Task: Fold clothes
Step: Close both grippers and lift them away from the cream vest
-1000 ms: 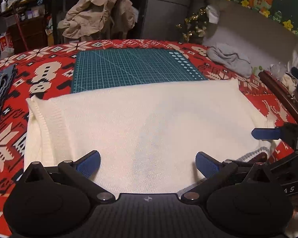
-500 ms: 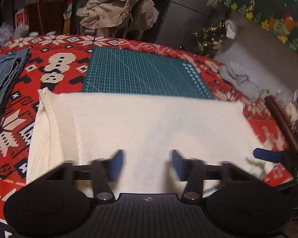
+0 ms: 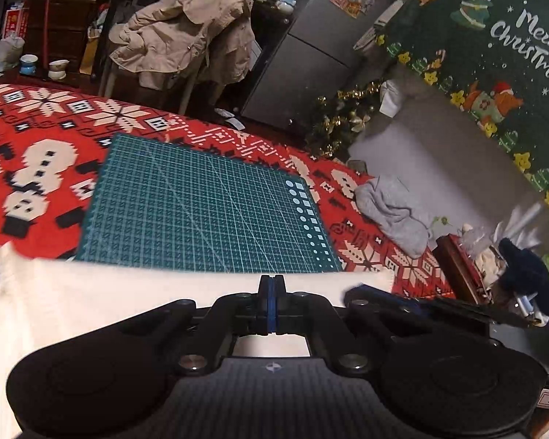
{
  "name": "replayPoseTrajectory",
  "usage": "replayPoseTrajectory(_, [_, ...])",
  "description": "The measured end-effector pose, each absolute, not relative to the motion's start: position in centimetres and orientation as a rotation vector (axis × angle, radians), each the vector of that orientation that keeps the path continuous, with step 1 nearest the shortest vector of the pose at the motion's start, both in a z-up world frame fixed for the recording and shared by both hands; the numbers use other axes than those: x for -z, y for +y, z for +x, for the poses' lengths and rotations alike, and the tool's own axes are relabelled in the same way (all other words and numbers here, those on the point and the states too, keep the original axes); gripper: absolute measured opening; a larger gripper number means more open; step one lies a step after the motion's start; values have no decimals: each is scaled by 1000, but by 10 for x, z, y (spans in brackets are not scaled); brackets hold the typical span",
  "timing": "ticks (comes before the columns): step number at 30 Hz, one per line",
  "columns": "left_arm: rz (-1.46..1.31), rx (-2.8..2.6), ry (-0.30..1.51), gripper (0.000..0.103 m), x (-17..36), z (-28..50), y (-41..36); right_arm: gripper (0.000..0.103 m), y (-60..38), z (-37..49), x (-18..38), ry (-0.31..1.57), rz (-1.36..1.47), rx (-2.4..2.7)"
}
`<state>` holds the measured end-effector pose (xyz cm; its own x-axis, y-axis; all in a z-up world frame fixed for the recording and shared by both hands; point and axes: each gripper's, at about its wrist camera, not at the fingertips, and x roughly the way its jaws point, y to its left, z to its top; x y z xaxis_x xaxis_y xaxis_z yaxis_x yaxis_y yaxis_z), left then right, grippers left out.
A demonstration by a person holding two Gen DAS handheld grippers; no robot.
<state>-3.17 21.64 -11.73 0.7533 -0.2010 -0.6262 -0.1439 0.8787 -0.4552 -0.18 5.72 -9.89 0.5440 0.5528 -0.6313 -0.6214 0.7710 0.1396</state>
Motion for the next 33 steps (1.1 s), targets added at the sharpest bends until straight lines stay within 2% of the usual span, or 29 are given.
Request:
replayPoseTrajectory(7, [-507,-6,804,0,155,-1,224,5,97,32,132,747,-95,-726])
replayPoseTrajectory(15, [-461,-30,780,1,168,-5,229,5,112,28,173,733,-142,-698])
replayPoseTrajectory(25, [-533,-25,775,0,173,3,243,7,121,35,174,732,-138,-694])
replayPoseTrajectory(33, [-595,-72,753,0,174,-15,273,4,96,52,179,765,-50,-610])
